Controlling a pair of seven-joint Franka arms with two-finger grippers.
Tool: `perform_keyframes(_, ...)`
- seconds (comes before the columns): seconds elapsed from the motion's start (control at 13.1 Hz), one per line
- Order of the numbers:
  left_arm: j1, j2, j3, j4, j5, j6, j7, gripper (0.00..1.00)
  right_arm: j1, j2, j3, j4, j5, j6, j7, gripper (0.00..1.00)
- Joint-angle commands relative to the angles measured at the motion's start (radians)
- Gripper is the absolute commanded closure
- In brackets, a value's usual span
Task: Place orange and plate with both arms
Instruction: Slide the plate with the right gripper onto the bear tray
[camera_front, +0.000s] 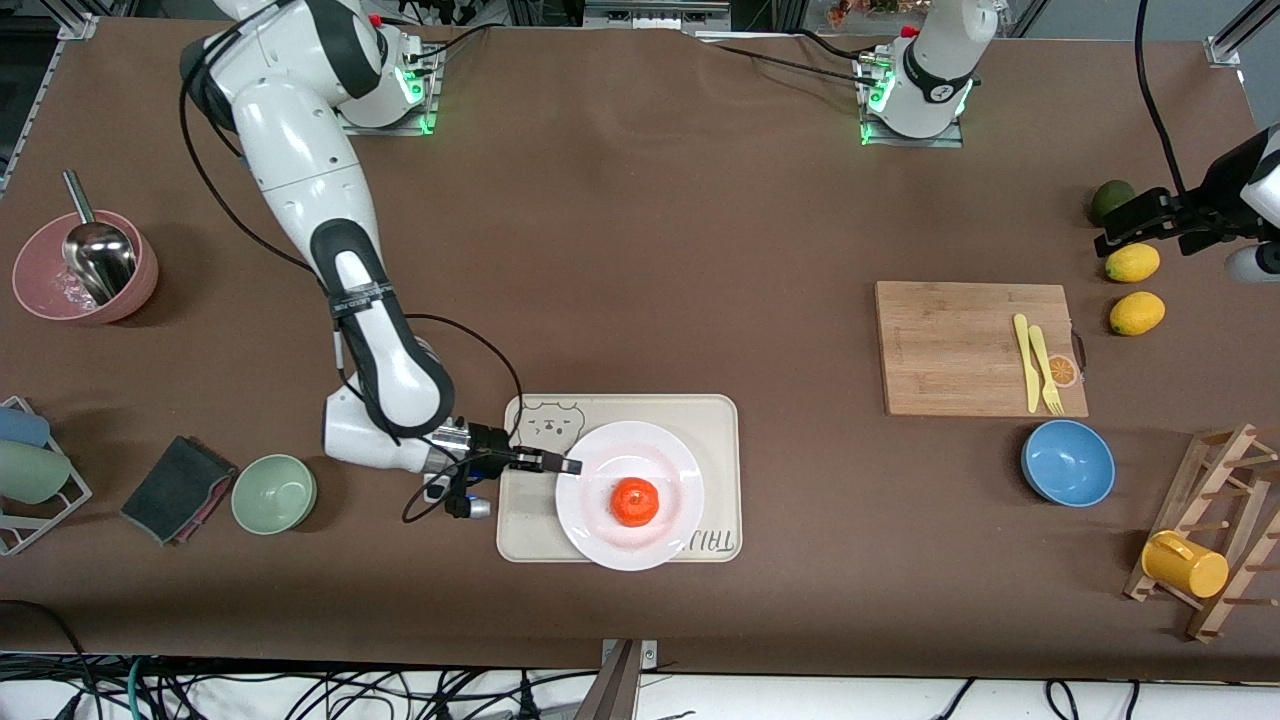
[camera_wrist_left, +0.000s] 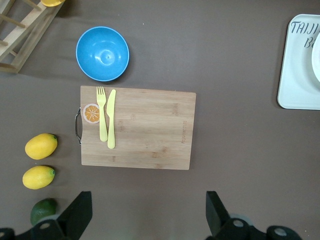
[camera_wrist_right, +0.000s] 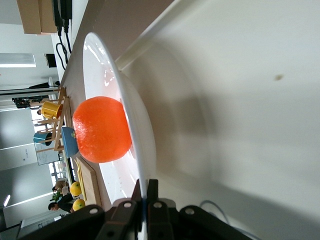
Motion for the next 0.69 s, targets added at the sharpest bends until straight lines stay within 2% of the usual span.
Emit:
perform_keyframes(0.0, -0.002, 0.014, 0.007, 0.031, 0.006, -0.023, 0.022, 0.00, 0.015, 0.024, 0.003, 0.049, 0.024, 0.005, 0.026, 1.00)
perform_keyframes(0.08, -0.002, 0.016, 0.007, 0.031, 0.006, -0.023, 0.022, 0.00, 0.015, 0.024, 0.003, 0.041, 0.023, 0.003, 0.020, 0.65)
perform_keyframes(0.15, -0.002, 0.016, 0.007, 0.031, 0.006, -0.023, 0.021, 0.00, 0.013, 0.020, 0.001, 0.035, 0.020, -0.004, 0.015, 0.12)
perform_keyframes(0.23, -0.002, 0.016, 0.007, 0.031, 0.006, -0.023, 0.021, 0.00, 0.004, 0.014, 0.000, 0.024, 0.018, -0.013, 0.006, 0.00)
perform_keyframes(0.38, -0.002, 0.016, 0.007, 0.031, 0.006, -0.023, 0.021, 0.00, -0.013, -0.002, -0.008, 0.010, -0.012, -0.064, -0.011, 0.00)
perform_keyframes(0.46, -0.002, 0.019, 0.007, 0.031, 0.006, -0.023, 0.021, 0.00, -0.014, -0.029, -0.009, 0.004, -0.073, -0.079, -0.005, 0.00)
perform_keyframes(0.61, -0.004, 0.019, 0.007, 0.031, 0.006, -0.023, 0.021, 0.00, -0.014, -0.098, -0.029, -0.031, -0.249, -0.081, 0.003, 0.00)
